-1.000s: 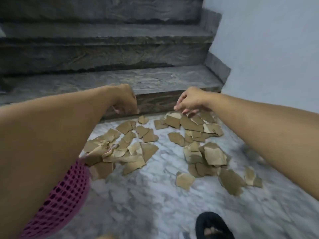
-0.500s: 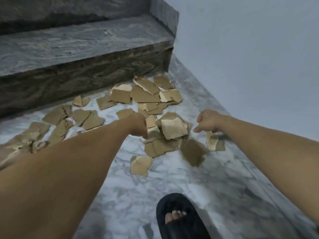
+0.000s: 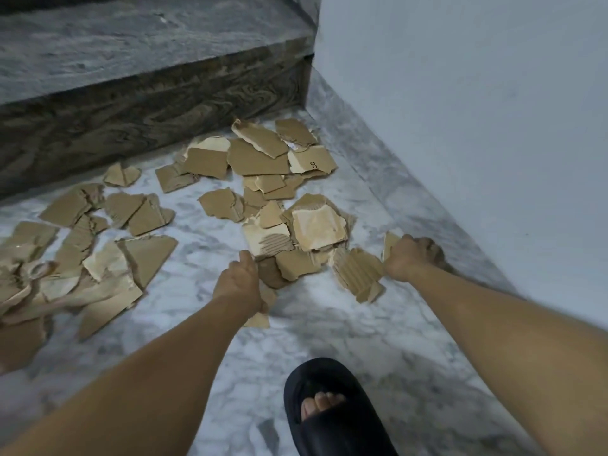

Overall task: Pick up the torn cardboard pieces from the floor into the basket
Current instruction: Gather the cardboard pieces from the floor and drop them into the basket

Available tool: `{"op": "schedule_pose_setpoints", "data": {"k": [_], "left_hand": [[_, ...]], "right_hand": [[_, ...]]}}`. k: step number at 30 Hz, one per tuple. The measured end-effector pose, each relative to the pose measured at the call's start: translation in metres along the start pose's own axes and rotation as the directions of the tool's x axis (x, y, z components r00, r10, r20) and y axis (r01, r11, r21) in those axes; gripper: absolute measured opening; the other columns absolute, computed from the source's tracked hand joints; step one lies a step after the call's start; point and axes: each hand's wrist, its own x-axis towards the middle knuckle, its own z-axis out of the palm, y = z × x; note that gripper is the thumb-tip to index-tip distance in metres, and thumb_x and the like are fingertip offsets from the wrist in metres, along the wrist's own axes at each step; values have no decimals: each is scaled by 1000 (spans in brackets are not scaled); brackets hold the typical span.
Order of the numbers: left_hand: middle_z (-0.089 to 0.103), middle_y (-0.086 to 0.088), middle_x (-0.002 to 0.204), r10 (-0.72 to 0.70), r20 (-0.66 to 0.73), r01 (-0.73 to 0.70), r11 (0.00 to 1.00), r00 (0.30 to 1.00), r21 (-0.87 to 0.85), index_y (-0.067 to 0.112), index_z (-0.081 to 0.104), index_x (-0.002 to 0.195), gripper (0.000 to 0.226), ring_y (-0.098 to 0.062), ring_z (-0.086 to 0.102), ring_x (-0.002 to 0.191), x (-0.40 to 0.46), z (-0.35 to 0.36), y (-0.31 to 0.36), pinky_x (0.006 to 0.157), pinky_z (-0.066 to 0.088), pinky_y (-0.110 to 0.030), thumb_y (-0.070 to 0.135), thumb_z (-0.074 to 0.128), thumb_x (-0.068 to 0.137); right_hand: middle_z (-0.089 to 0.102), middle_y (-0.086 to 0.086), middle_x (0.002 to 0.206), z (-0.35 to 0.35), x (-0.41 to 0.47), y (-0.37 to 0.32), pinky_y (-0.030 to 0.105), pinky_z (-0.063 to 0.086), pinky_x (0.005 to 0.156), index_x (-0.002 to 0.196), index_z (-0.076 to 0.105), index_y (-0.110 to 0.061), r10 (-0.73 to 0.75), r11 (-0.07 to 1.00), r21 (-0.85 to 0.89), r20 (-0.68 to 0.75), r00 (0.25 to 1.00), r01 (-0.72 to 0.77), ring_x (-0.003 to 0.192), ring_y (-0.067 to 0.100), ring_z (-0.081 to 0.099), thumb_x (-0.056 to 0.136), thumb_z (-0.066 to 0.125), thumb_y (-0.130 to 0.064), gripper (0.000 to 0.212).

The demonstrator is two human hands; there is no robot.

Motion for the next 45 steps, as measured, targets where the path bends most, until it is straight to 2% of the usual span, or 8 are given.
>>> {"op": "schedule_pose_setpoints", "data": {"k": [6, 12, 16, 21, 25, 39, 43, 45], "left_hand": [[47, -11, 129, -200, -26, 195, 973, 979, -126, 10, 30, 129, 67, -28, 40, 124, -2, 18, -1, 90, 44, -34, 30, 72, 81], [52, -13, 118, -339, 73, 345, 896, 938, -280, 3, 40, 122, 67, -26, 54, 115, 1, 12, -7, 89, 49, -31, 33, 78, 76], [51, -3, 70, -262, 110, 284, 864, 959, -415, 6, 54, 83, 39, -19, 59, 79, 4, -10, -18, 66, 47, -25, 38, 77, 78], [66, -20, 99, -223, 140, 256, 672, 965, -695, -7, 64, 100, 46, -33, 66, 92, 19, -31, -32, 79, 56, -39, 21, 85, 71], [60, -12, 87, -169, 39, 145, 679, 985, -720, 12, 58, 71, 24, -26, 56, 81, 27, -43, -27, 79, 51, -36, 24, 76, 79], [61, -9, 88, -344, 77, 214, 381, 936, -899, 7, 61, 94, 30, -27, 62, 90, 59, -40, 1, 78, 57, -35, 23, 78, 75], [60, -8, 81, -370, 134, 239, 255, 919, -937, 7, 59, 82, 22, -30, 64, 87, 67, -40, -1, 76, 59, -41, 15, 78, 75], [61, -9, 81, -383, 128, 233, 243, 915, -941, 9, 57, 74, 21, -30, 64, 86, 70, -39, 0, 74, 59, -40, 15, 77, 75]], "right_hand": [[42, 21, 141, -3, -2, 4, 47, 45, 102, 145, 21, -2, 84, 959, 272, 7, 996, -82, 127, 41, 45, 67, 78, -32, 101], [65, 21, 119, -16, 2, 1, 40, 57, 83, 120, 59, 2, -65, 850, 517, -82, 995, 98, 104, 36, 64, 90, 53, -11, 34], [65, 16, 117, -21, -17, -7, 43, 55, 86, 119, 62, -9, -144, 848, 494, -134, 981, 192, 105, 35, 61, 92, 45, -13, 32], [56, 12, 131, -2, -37, -18, 45, 45, 99, 124, 61, -18, -300, 917, 276, 5, 954, 287, 121, 34, 51, 88, 55, -28, 37], [39, 9, 133, 11, -46, -22, 45, 44, 99, 130, 44, -18, -320, 946, 81, 67, 945, 314, 126, 32, 41, 65, 81, -46, 80], [65, 14, 118, -89, 10, -81, 41, 54, 92, 118, 61, -3, -437, 896, 201, 232, 869, 396, 104, 30, 64, 87, 72, -28, 41], [56, 7, 121, -78, 6, -113, 24, 47, 57, 135, 47, -4, -460, 883, 258, 299, 836, 393, 90, 20, 57, 94, 64, -28, 50], [42, 10, 143, -63, 10, -119, 28, 47, 82, 147, 32, -11, -457, 886, 226, 289, 841, 404, 117, 26, 51, 92, 66, -35, 69]]}}
